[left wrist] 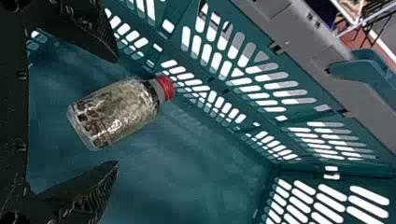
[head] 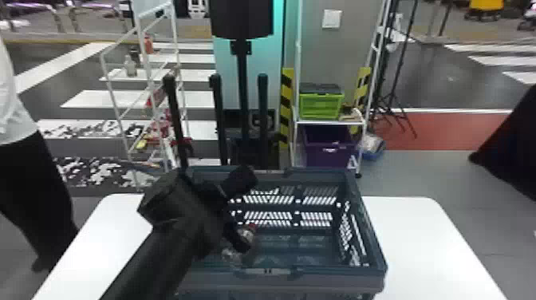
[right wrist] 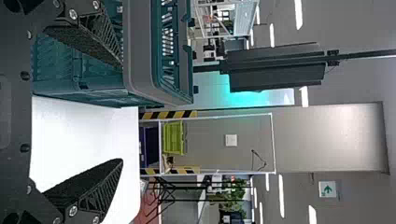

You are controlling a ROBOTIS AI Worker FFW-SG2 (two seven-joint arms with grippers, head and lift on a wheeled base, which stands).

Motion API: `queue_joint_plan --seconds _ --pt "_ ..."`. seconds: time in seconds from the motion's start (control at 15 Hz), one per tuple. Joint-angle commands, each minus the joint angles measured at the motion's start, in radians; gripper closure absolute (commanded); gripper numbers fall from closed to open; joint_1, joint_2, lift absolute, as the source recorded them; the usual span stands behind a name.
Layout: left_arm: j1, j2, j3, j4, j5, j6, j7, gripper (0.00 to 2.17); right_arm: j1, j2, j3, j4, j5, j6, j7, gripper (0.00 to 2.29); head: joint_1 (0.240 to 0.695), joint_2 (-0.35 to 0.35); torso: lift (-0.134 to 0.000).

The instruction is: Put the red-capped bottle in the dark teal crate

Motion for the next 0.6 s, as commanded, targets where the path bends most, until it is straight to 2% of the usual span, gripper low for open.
queue_joint_plan --seconds 0.0,0.4,0.53 --pt "0.026 -0.006 0.032 -0.066 0.003 0.000 0.001 0.08 -0.001 -0.002 0.000 0.003 -0.003 0.000 0.000 0.15 0.499 0.000 0.000" --pt "0.146 -0.006 0.182 -0.397 0.008 0.065 -0.044 0.08 -0.006 -0.005 0.001 0.005 -0.003 0.000 -0.002 0.15 0.499 0.000 0.000" --pt "0.203 -0.006 0.242 -0.548 0.049 0.132 -0.045 0.09 -0.006 -0.006 0.001 0.003 -0.003 -0.003 -0.002 0.15 0.499 0.000 0.000"
